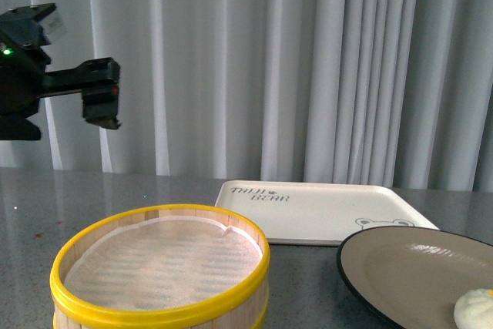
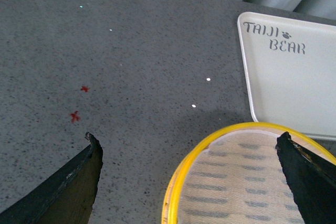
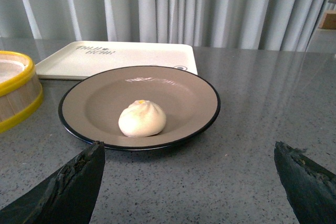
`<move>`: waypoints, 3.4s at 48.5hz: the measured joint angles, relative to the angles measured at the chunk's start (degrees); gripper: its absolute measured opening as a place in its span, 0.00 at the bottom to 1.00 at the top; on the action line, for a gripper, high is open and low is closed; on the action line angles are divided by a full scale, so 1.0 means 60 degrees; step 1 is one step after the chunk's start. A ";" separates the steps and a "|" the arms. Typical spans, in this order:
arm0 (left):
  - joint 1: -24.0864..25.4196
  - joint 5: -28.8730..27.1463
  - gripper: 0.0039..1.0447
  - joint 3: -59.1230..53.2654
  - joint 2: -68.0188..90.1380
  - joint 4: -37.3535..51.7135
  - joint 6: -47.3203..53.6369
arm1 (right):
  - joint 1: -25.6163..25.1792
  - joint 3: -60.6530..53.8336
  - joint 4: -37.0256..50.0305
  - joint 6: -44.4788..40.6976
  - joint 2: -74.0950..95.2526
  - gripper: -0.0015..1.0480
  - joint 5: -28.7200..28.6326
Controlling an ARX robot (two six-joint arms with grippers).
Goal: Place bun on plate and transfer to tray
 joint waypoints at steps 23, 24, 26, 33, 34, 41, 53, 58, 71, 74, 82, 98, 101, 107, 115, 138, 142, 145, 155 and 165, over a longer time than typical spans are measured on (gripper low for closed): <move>0.0332 -0.0579 0.29 -0.6907 -0.2838 0.8517 0.1330 | -0.0004 0.0000 0.0000 0.0000 0.0000 0.92 0.0000; 0.0332 -0.0514 0.24 -0.7271 -0.2998 0.8641 0.1351 | -0.0004 0.0000 0.0000 0.0000 0.0000 0.92 0.0000; 0.0357 -0.0346 0.14 -0.7927 -0.3311 0.8863 0.1384 | -0.0004 0.0000 0.0000 0.0000 0.0000 0.92 0.0000; 0.0495 -0.0244 0.04 -0.9060 -0.4044 0.9235 0.1435 | -0.0004 0.0000 0.0000 0.0000 0.0000 0.92 0.0004; 0.0525 -0.0237 0.04 -0.9209 -0.4160 0.9271 0.1435 | -0.0004 0.0000 0.0000 0.0000 0.0000 0.92 0.0000; 0.0856 0.0142 0.04 -0.9967 -0.4772 0.9391 0.1435 | -0.0004 0.0000 0.0000 0.0000 0.0000 0.92 0.0000; 0.1184 0.0375 0.04 -1.1122 -0.5938 0.9406 0.1439 | -0.0004 0.0000 0.0000 0.0000 0.0000 0.92 0.0000; 0.1184 0.0379 0.04 -1.1475 -0.6422 0.9282 0.1439 | -0.0004 0.0000 0.0000 0.0000 0.0000 0.92 0.0000; 0.1184 0.0386 0.04 -1.2134 -0.7643 0.8699 0.1439 | -0.0004 0.0000 0.0000 0.0000 0.0000 0.92 0.0000; 0.1184 0.0386 0.04 -1.2251 -0.7920 0.8531 0.1439 | -0.0004 0.0000 0.0000 0.0000 0.0000 0.92 0.0000; 0.1184 0.0386 0.04 -1.2553 -0.8863 0.7898 0.1439 | -0.0004 0.0000 0.0000 0.0000 0.0000 0.92 0.0000; 0.1184 0.0404 0.04 -1.2881 -0.9970 0.7340 0.1453 | -0.0004 0.0000 0.0000 0.0000 0.0000 0.92 0.0000; 0.1184 0.0404 0.04 -1.2881 -1.0331 0.7016 0.1453 | -0.0004 0.0000 0.0000 0.0000 0.0000 0.92 0.0000; 0.1184 0.0404 0.04 -1.2881 -1.0903 0.6510 0.1453 | -0.0004 0.0000 0.0000 0.0000 0.0000 0.92 0.0000; 0.1184 0.0404 0.04 -1.2885 -1.1719 0.5719 0.1453 | -0.0004 0.0000 0.0000 0.0000 0.0000 0.92 0.0000; 0.1184 0.0404 0.04 -1.2885 -1.3457 0.3985 0.1453 | -0.0004 0.0000 0.0000 0.0000 0.0000 0.92 0.0000; 0.1184 0.0404 0.04 -1.2881 -1.3857 0.3581 0.1453 | -0.0004 0.0000 0.0000 0.0000 0.0000 0.92 0.0000; 0.1184 0.0412 0.04 -1.2881 -1.4509 0.2634 0.1461 | -0.0004 0.0000 0.0000 0.0000 0.0000 0.92 0.0000; 0.1184 0.0408 0.04 -1.2881 -1.5242 0.2127 0.1457 | -0.0004 0.0000 0.0000 0.0000 0.0000 0.92 -0.0004; 0.1184 0.0408 0.04 -1.2881 -1.5249 0.2127 0.1457 | -0.0004 0.0000 0.0000 0.0000 0.0000 0.92 -0.0004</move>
